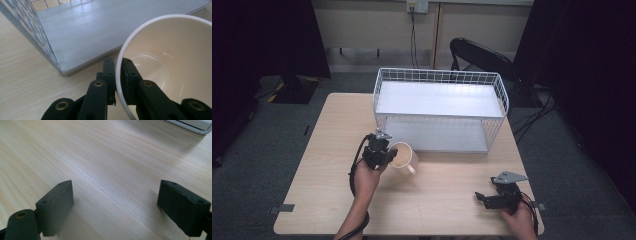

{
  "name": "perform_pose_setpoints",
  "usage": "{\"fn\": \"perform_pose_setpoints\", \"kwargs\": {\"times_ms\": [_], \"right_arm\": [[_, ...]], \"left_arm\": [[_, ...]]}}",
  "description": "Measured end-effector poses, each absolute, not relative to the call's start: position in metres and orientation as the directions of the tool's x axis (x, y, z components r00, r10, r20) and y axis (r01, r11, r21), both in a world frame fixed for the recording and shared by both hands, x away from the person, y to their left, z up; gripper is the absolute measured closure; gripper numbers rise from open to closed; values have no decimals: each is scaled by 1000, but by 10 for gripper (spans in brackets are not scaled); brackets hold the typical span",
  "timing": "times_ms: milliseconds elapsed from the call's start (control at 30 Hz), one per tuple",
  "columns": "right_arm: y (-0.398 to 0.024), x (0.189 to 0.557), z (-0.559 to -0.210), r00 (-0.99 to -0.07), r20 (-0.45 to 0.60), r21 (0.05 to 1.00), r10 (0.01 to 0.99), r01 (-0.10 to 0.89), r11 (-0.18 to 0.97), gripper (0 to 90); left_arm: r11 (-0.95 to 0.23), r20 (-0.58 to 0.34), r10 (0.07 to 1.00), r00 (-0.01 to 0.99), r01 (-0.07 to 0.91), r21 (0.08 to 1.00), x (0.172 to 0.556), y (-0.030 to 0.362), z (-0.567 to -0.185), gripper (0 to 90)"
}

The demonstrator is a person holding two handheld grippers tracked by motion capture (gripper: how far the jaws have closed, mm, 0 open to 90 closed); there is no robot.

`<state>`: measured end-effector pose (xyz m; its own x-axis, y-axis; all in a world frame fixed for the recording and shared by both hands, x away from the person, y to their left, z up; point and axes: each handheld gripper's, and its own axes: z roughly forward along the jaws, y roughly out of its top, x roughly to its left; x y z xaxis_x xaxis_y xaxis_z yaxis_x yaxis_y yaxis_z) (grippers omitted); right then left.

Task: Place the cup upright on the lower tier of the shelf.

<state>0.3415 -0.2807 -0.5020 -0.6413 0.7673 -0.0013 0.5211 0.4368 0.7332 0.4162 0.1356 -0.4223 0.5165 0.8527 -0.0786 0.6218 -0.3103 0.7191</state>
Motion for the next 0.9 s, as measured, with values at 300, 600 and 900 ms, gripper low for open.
{"fn": "perform_pose_setpoints", "kwargs": {"times_ms": [300,600,900], "right_arm": [[-281,342,-502,-641,-1,733,767,521,437,127],[-281,342,-502,-641,-1,733,767,521,437,127],[-281,342,-502,-641,-1,733,767,521,437,127]], "left_arm": [[-268,-68,877,476,602,753,422,125,-422,832],[-245,-43,899,437,580,777,425,119,-425,833],[-250,-22,904,426,571,782,429,107,-426,833]]}}
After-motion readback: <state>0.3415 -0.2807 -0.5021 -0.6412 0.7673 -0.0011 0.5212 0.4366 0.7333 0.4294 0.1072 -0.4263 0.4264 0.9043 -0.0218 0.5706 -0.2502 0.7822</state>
